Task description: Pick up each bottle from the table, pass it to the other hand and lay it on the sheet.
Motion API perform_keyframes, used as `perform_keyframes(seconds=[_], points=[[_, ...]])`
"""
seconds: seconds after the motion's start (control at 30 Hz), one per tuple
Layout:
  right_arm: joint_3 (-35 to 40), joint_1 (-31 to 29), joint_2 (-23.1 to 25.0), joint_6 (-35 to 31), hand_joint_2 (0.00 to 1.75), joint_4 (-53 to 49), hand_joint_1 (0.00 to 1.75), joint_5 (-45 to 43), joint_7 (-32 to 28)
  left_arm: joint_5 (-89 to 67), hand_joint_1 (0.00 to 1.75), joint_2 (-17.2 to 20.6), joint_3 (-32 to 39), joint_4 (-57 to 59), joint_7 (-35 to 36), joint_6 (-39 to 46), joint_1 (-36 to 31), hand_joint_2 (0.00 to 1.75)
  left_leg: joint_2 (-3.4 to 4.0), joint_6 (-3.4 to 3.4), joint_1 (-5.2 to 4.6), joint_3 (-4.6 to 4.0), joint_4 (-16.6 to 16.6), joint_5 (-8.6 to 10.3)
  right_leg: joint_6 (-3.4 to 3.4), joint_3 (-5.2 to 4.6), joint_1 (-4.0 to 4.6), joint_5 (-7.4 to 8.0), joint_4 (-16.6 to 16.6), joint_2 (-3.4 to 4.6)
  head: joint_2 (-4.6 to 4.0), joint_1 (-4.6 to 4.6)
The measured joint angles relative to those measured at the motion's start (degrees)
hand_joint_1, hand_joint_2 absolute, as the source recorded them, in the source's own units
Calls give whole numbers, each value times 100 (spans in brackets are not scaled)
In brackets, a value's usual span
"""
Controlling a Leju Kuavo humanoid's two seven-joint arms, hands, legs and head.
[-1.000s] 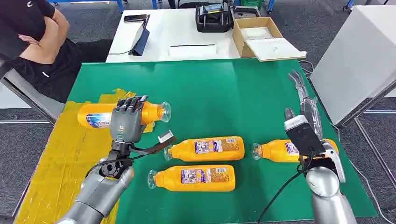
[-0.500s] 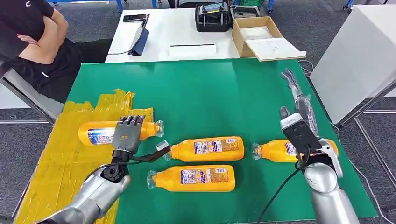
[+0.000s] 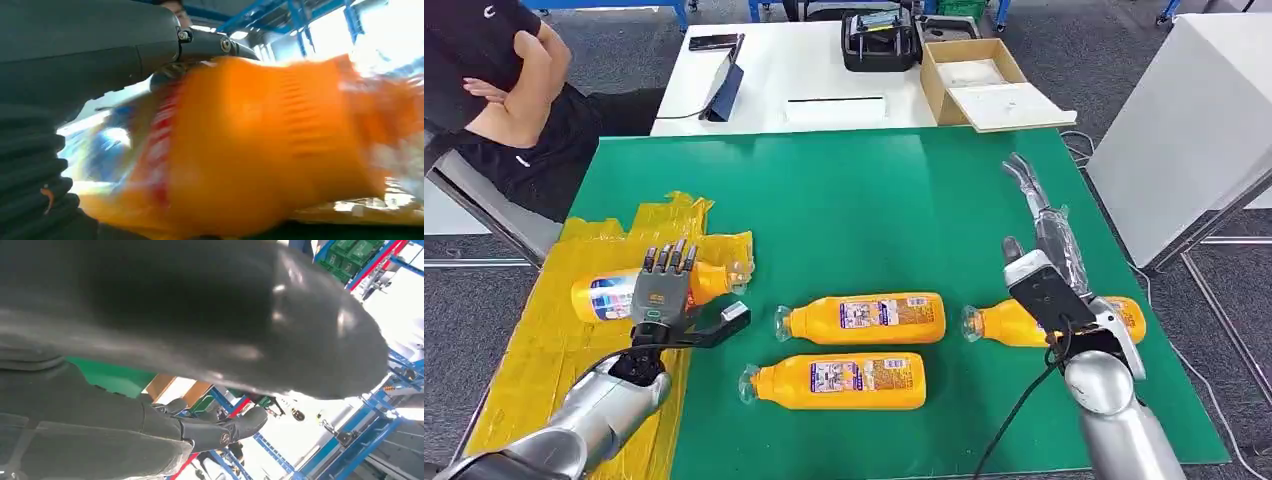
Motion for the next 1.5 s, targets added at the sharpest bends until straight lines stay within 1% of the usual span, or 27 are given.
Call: perform_keyframes(seconds=[0.27,0.47,0.53,0.57,0.67,0.73,0.77,0.8,0.83,0.9,0.93,0.97,1.03,1.1,1.23,1.37,1.5], points=[[31,45,0,0,0,-22,0,28,20,-20,0,70,120,114,-63,-24,-22,0,-1,-5,0,10,0,5,0,5,0,0,2,-3,0,0],[28,184,-24,-7,0,-123,0,37,63,168,0,77,299,133,-519,298,32,0,-2,-5,-3,5,1,5,0,-1,-1,-1,1,-3,0,2],[15,267,-24,-24,0,-184,0,61,94,300,0,60,402,83,-845,407,97,0,-1,-5,-5,2,2,4,0,-5,-3,-1,0,-3,0,0],[-7,327,-24,-48,0,-230,0,109,120,519,0,39,496,-36,-1168,420,161,0,0,-5,-6,1,3,4,0,-8,-4,-1,0,-3,0,0],[-98,498,-31,-127,0,-356,0,269,210,1630,0,-92,1028,-543,-2537,411,377,0,-1,-5,-7,-9,5,4,1,-18,-6,-1,0,-4,0,2],[-149,605,-48,-138,0,-400,0,374,304,3014,0,-203,1380,-1097,-3433,-1,579,0,-1,-4,-7,-10,5,4,1,-18,-7,0,0,-3,0,2],[-196,680,-61,-138,0,-417,0,424,317,3880,0,-254,1516,-1617,-3618,-302,738,0,0,-4,-7,-12,5,3,1,-18,-7,0,0,-1,0,2],[-252,773,-72,-138,0,-435,0,459,317,4520,0,-280,1561,-2139,-3488,-514,901,0,3,-3,-7,-14,5,1,1,-19,-7,0,0,2,0,4],[-280,840,-83,-142,0,-446,0,468,317,4829,0,-280,1574,-2487,-3363,-612,1006,0,3,-2,-8,-14,5,0,1,-20,-8,0,0,4,0,2],[-337,927,-96,-146,0,-470,0,494,315,4755,0,-280,1639,-2998,-3292,-695,1157,0,2,-1,-7,-15,5,-1,1,-22,-9,0,-1,2,0,2],[-359,945,-98,-149,175,-481,0,498,313,4686,0,-280,1659,-3212,-3289,-693,1215,0,2,-1,-6,-16,4,-1,1,-23,-8,-1,-1,0,0,-2],[-372,951,-101,-149,175,-485,0,503,310,4709,0,-280,1672,-3352,-3319,-682,1257,0,1,-1,-5,-16,4,-1,1,-23,-7,-1,-1,-1,0,2],[-394,1011,-109,-149,175,-509,0,641,385,5373,0,-284,1729,-3697,-3785,-761,1418,0,2,-1,-2,-15,3,-1,0,-23,-2,-1,0,1,0,0],[-457,1208,-120,-149,175,-564,0,871,496,6577,0,-299,1801,-4543,-4178,-939,1780,0,6,-6,-1,-15,2,-4,0,-24,-1,-1,0,6,0,2],[-599,1724,-256,-74,175,-671,0,1441,759,7850,0,-301,2037,-6432,-4586,-1067,2654,0,7,-2,-1,-18,2,-21,-1,-31,-1,-11,-1,9,0,0],[-708,2184,-488,280,175,-732,0,2075,1095,8185,0,-306,2124,-7498,-4763,-1395,3206,0,-7,0,-3,-26,2,-28,12,-32,-2,-27,-3,0,0,0],[-726,2346,-774,700,175,-706,0,2321,1323,8266,0,-314,2109,-7816,-4813,-1447,3270,0,-6,1,-5,-27,2,-28,13,-32,-4,-23,-4,-2,0,2]])
